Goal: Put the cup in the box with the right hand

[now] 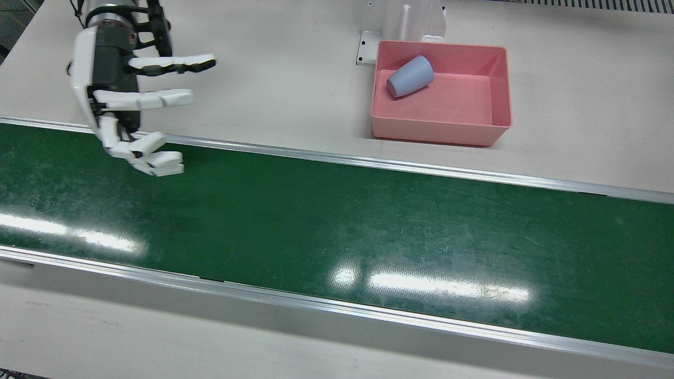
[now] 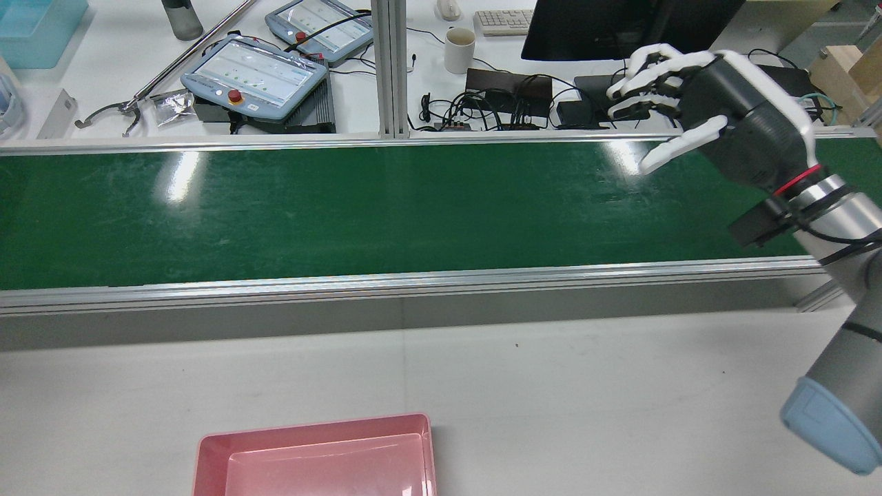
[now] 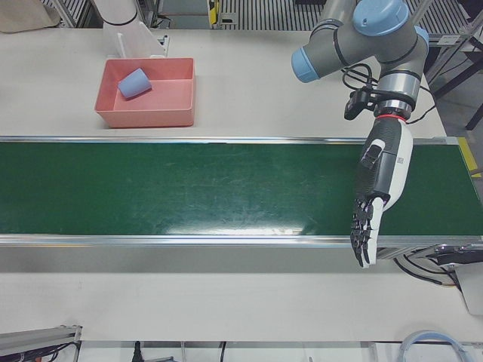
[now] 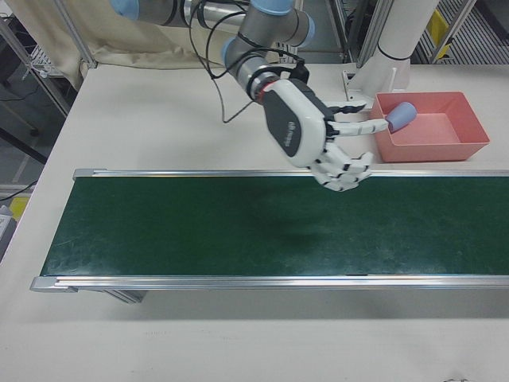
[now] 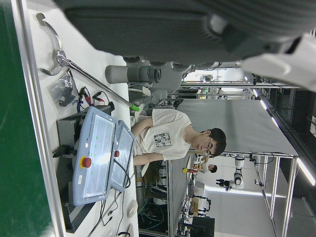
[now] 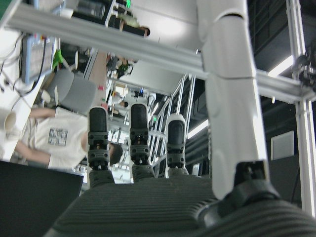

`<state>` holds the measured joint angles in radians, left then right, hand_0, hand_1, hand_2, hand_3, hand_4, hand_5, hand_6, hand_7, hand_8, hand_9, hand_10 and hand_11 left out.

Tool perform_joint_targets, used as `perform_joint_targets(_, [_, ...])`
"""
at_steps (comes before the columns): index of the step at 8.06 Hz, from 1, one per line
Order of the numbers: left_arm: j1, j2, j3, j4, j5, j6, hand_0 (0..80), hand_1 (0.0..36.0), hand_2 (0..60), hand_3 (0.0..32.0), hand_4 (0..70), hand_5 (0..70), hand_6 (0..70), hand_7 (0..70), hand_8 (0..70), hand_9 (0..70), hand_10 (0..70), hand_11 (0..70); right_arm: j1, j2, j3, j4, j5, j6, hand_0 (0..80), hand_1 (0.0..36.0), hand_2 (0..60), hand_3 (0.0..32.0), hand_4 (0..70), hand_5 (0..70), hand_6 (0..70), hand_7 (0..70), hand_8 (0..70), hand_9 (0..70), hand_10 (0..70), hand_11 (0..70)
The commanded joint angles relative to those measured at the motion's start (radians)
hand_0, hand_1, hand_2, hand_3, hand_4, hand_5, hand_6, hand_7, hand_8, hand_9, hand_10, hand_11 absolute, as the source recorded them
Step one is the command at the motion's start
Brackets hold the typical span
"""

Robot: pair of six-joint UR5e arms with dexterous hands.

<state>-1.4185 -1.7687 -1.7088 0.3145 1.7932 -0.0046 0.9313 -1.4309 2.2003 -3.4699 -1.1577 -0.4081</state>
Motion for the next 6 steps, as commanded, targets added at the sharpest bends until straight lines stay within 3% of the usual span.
perform_joint_targets(1, [0.0,0.0,0.0,0.002,0.0,0.0,0.0,0.0,0.0,0.0,0.0,0.0,0.0,0.0,0.0,0.0,0.0,0.0,0.281,-0.095,-0.173,0.012,-0.074,0.135,62.4,11.3,0.0,0.0,62.9,9.4,16.4,67.9,27.8,38.2,19.5,29.1])
perform_joint_targets(2, [0.001,0.0,0.0,0.0,0.0,0.0,0.0,0.0,0.0,0.0,0.0,0.0,0.0,0.0,0.0,0.0,0.0,0.0,0.334,-0.144,-0.201,0.015,-0.076,0.149,62.5,10.9,0.0,0.0,68.2,9.3,17.2,69.5,28.0,38.9,20.1,29.9])
perform_joint_targets(3, [0.001,0.001,-0.002,0.0,0.0,0.0,0.0,0.0,0.0,0.0,0.0,0.0,0.0,0.0,0.0,0.0,0.0,0.0,0.383,-0.166,-0.23,0.044,-0.079,0.149,61.7,10.4,0.0,0.0,66.7,9.4,17.8,69.5,28.7,39.8,21.9,32.6])
perform_joint_targets(5, [0.0,0.002,-0.002,0.002,0.0,0.0,0.0,0.0,0.0,0.0,0.0,0.0,0.0,0.0,0.0,0.0,0.0,0.0,0.463,-0.262,-0.301,0.144,-0.085,0.152,57.2,7.1,0.0,0.0,52.4,9.7,18.4,69.6,31.7,43.7,25.6,37.8])
perform_joint_targets(6, [0.0,0.002,-0.003,0.002,0.0,0.0,0.0,0.0,0.0,0.0,0.0,0.0,0.0,0.0,0.0,0.0,0.0,0.0,0.503,-0.282,-0.327,0.156,-0.101,0.158,56.5,6.4,0.0,0.0,51.4,9.6,18.4,69.4,31.9,44.1,26.1,38.5])
